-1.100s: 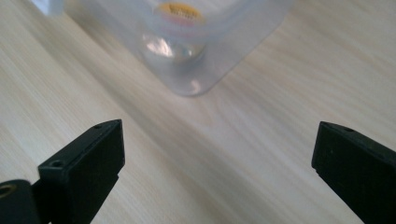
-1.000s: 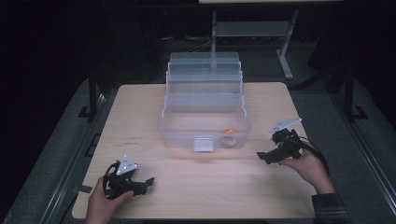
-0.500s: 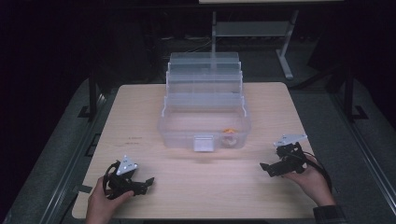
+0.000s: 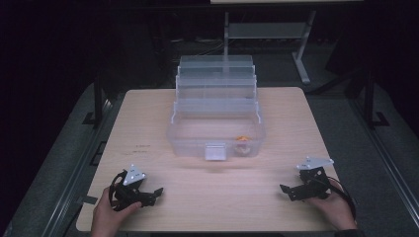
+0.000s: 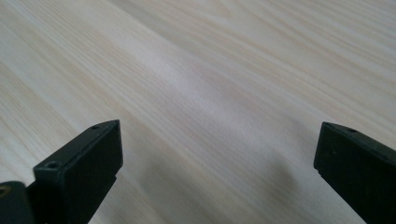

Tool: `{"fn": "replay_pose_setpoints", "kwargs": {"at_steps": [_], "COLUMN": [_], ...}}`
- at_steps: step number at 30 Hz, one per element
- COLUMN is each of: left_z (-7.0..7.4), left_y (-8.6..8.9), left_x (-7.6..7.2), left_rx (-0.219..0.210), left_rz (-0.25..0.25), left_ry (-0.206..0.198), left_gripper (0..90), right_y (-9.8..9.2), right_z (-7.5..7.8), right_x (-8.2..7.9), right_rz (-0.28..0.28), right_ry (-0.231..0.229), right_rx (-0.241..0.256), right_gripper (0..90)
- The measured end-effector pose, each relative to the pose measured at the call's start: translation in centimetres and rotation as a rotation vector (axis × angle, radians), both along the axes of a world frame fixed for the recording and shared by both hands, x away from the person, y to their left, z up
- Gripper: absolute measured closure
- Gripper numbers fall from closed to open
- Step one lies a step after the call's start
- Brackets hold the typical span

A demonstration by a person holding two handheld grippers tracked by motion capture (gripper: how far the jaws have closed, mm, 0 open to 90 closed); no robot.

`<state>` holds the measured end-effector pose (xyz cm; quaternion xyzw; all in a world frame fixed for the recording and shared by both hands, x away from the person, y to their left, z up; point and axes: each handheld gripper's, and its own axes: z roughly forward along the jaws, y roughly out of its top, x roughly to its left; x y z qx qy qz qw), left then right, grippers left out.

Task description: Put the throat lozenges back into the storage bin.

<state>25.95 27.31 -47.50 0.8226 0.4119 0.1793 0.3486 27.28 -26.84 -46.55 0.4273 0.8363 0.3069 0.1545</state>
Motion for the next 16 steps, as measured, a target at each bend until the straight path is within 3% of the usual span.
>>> {"fn": "replay_pose_setpoints", "kwargs": {"at_steps": [7, 16], "left_z": [0.0, 0.0], "left_y": [0.0, 0.0], "left_x": [0.0, 0.0], "left_rx": [0.000, 0.000], "left_rz": [0.000, 0.000], "left_ry": [0.000, 0.000], "left_gripper": [10.8, 10.8], "right_y": [-0.8, -1.1], "right_z": [-1.2, -1.7], "right_x": [-0.5, -0.7], "right_rz": [-0.020, -0.021], "right_ry": [0.010, -0.040], "right_rx": [0.024, 0.060], "right_gripper": [0.1, 0.0]}}
